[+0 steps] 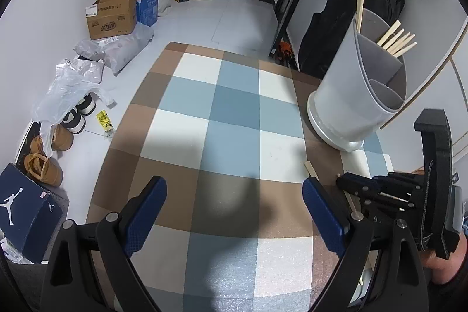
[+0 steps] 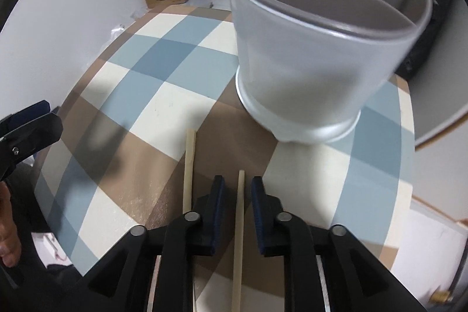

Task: Organize utensils
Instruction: 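Close the right gripper on a chopstick while the left gripper grasps the last one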

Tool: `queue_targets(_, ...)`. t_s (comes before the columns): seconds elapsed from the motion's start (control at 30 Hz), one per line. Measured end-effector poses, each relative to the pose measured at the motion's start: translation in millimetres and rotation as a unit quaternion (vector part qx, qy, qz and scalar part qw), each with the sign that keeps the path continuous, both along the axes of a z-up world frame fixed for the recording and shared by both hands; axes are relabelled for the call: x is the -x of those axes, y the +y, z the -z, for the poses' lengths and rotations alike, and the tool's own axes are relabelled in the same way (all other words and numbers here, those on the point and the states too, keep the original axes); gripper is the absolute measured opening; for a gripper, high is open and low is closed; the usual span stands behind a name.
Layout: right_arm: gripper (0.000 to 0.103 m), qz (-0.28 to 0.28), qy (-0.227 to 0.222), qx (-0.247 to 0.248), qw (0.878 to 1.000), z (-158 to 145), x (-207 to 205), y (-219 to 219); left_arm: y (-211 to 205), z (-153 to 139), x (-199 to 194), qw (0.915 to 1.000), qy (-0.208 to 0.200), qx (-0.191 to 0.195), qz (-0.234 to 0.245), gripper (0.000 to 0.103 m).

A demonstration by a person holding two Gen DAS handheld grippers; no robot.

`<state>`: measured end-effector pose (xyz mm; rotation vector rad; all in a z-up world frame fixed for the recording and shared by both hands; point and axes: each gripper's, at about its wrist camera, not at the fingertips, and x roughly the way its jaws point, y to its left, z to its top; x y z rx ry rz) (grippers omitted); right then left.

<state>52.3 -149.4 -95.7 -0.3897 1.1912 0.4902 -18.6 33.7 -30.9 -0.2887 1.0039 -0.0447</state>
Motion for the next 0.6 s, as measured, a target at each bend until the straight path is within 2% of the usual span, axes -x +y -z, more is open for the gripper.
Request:
queue_targets(0.1, 0.003, 0.006, -0.017, -0.019, 1.0, -7.9, -0.4, -7.8, -6.8, 4.4, -2.7, 0.9996, 0.02, 0.01, 0.015, 0.091)
queue_targets(0.27, 0.003, 0.038, -0.074, -0.077, 0.994, -43.8, 4.5, -31.7, -24.5, 6.9, -8.5, 0.9979, 0.044, 0.021, 0.044, 0.091)
queue_targets(0.4, 0.003, 0.07, -0.126, -0.134, 0.98, -75.5, 14.7, -58.0, -47.5, 4.8, -17.7, 0.9962, 0.061, 0.014, 0.06, 0.091)
queue_targets(0.6, 0.003, 0.109, -0.177, -0.198, 0.958, -106.7, 14.0, -82.8, -72.5, 14.4, -40.5, 0.9923, 0.111, 0.032, 0.045, 0.089)
